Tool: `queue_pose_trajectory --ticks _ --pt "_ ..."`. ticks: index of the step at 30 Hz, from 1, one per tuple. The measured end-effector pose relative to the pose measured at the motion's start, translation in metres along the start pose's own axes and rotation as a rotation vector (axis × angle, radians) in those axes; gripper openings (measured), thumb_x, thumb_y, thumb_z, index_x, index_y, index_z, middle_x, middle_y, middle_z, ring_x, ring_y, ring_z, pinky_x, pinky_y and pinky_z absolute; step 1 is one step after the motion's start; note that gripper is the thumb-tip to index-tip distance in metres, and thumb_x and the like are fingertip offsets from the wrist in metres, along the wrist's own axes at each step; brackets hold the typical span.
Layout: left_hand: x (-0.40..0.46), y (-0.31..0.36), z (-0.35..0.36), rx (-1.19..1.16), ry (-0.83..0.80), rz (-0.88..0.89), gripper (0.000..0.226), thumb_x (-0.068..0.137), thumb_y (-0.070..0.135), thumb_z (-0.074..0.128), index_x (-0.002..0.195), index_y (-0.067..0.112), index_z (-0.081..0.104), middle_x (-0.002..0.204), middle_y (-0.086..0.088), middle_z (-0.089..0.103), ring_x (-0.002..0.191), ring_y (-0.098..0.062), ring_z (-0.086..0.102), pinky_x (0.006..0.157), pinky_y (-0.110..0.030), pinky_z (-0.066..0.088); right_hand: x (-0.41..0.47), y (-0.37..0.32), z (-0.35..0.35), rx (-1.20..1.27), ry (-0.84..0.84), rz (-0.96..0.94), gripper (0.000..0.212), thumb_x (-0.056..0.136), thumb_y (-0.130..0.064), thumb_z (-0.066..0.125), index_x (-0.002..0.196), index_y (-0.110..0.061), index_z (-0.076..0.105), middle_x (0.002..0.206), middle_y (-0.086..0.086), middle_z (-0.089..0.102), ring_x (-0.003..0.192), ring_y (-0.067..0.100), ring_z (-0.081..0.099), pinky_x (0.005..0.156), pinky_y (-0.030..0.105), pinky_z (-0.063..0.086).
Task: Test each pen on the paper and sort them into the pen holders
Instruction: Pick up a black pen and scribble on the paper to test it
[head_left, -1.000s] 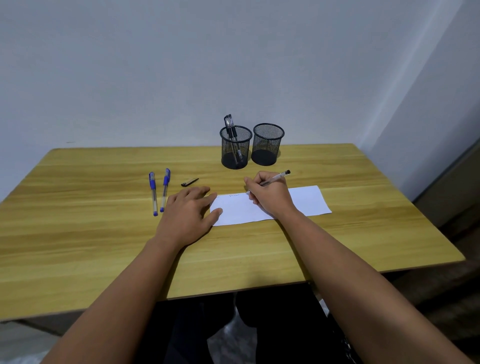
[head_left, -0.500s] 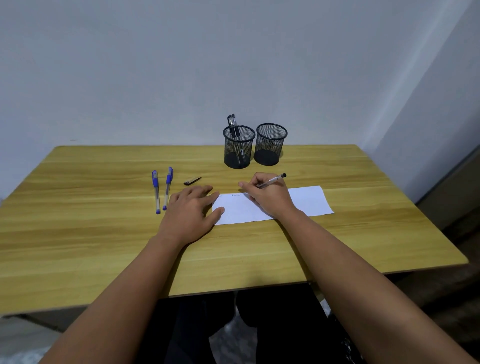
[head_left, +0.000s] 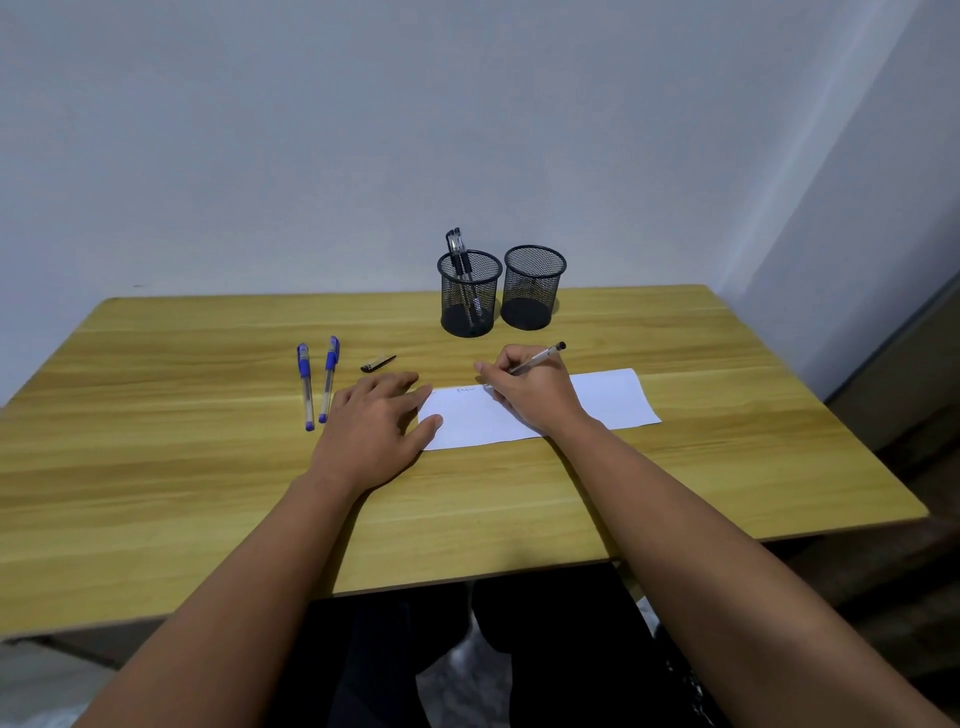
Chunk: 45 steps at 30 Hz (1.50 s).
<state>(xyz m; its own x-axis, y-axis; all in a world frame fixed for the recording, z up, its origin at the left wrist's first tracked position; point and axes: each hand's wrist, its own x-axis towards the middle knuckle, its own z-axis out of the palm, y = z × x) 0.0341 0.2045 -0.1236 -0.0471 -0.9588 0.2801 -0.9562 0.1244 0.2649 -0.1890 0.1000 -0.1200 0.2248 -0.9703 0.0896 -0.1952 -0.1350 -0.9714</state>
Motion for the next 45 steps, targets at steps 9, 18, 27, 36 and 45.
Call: queue_pose_trajectory --ticks 9,18,27,36,45 --pt "-0.001 0.001 -0.001 -0.001 -0.007 0.007 0.063 0.091 0.067 0.036 0.141 0.035 0.058 0.15 0.01 0.05 0.141 -0.017 0.037 0.109 -0.048 0.033 0.001 0.003 -0.003 0.026 0.029 0.014 0.039 0.098 -0.021 0.076 0.071 0.003 0.061 0.062 0.022 0.062 0.056 0.027 0.058 0.06 0.039 0.052" --pt "-0.001 0.0 0.001 -0.012 0.004 0.002 0.059 0.091 0.066 0.04 0.139 0.036 0.059 0.149 0.012 0.051 0.14 -0.017 0.04 0.108 -0.048 0.034 0.003 0.005 -0.001 -0.024 0.044 0.008 0.038 0.096 -0.017 0.076 0.068 0.001 0.059 0.064 0.024 0.063 0.055 0.019 0.06 0.056 0.031 0.05" --pt "-0.002 0.0 0.0 -0.002 -0.002 -0.001 0.06 0.091 0.066 0.039 0.14 0.036 0.058 0.15 0.013 0.05 0.14 -0.016 0.038 0.108 -0.047 0.033 0.003 0.006 -0.001 -0.003 0.05 0.015 0.04 0.096 -0.019 0.075 0.068 0.0 0.056 0.058 0.015 0.059 0.055 0.026 0.056 0.056 0.037 0.049" --pt "-0.001 -0.001 0.001 0.002 -0.001 0.008 0.06 0.092 0.066 0.039 0.14 0.036 0.059 0.149 0.012 0.051 0.14 -0.017 0.04 0.108 -0.048 0.034 0.0 0.004 -0.001 -0.058 0.084 0.006 0.04 0.095 -0.022 0.073 0.07 0.003 0.055 0.061 0.023 0.056 0.055 0.022 0.059 0.058 0.038 0.051" --pt "-0.001 -0.001 0.001 -0.009 0.001 -0.001 0.061 0.091 0.068 0.037 0.139 0.037 0.059 0.149 0.013 0.051 0.14 -0.016 0.038 0.109 -0.047 0.033 -0.001 -0.004 -0.006 0.119 0.212 0.023 0.05 0.099 -0.031 0.077 0.066 -0.004 0.05 0.053 0.0 0.052 0.054 0.017 0.056 0.056 0.032 0.049"
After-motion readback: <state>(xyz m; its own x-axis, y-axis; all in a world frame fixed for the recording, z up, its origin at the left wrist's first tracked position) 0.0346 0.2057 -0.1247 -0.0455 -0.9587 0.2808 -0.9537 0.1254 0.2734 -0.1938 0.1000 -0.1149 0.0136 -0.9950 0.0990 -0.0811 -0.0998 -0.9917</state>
